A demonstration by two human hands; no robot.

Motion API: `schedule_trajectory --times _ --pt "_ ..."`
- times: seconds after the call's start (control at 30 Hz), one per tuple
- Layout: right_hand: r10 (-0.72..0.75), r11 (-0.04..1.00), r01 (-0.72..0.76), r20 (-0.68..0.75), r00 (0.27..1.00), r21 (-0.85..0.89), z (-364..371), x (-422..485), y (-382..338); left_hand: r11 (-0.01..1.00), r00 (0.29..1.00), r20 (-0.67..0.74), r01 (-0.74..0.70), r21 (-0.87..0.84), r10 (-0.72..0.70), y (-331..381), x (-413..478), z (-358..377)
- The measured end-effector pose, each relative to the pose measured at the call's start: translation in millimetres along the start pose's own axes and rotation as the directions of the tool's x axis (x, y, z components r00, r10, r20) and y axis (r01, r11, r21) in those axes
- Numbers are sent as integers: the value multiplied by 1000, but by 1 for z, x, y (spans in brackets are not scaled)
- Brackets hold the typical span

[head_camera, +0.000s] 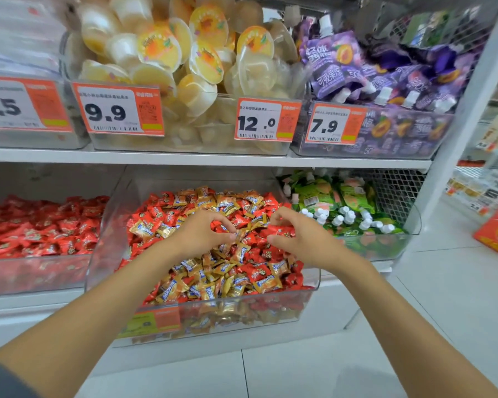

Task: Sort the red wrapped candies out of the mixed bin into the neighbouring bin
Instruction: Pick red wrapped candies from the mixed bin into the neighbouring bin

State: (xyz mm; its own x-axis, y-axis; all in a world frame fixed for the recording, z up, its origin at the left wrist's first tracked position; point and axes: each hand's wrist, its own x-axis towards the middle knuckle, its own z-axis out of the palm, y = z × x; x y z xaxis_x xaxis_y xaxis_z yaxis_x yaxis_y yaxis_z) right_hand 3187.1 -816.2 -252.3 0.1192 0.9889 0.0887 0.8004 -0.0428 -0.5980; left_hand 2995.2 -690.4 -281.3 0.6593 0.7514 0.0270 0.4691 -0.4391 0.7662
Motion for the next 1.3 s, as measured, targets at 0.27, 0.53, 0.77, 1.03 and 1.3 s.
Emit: schedule_trajectory --times 0.27,0.53,0.77,1.03,1.3 --pt "146 838 -113 -20 989 534 -34 -10 16 992 998 25 -46 -121 50 11 11 20" --pt "189 830 -87 -129 973 552 -44 -14 36 967 955 173 -252 37 242 23 46 85" --pt "197 834 -81 -157 968 546 -44 -13 42 984 955 258 -168 59 148 26 54 86" --pt "202 833 -89 -152 967 546 -40 -12 36 928 953 280 -202 314 112 37 54 88" --pt "186 819 -76 -137 973 568 -32 -11 24 976 961 176 -201 -79 212 27 44 55"
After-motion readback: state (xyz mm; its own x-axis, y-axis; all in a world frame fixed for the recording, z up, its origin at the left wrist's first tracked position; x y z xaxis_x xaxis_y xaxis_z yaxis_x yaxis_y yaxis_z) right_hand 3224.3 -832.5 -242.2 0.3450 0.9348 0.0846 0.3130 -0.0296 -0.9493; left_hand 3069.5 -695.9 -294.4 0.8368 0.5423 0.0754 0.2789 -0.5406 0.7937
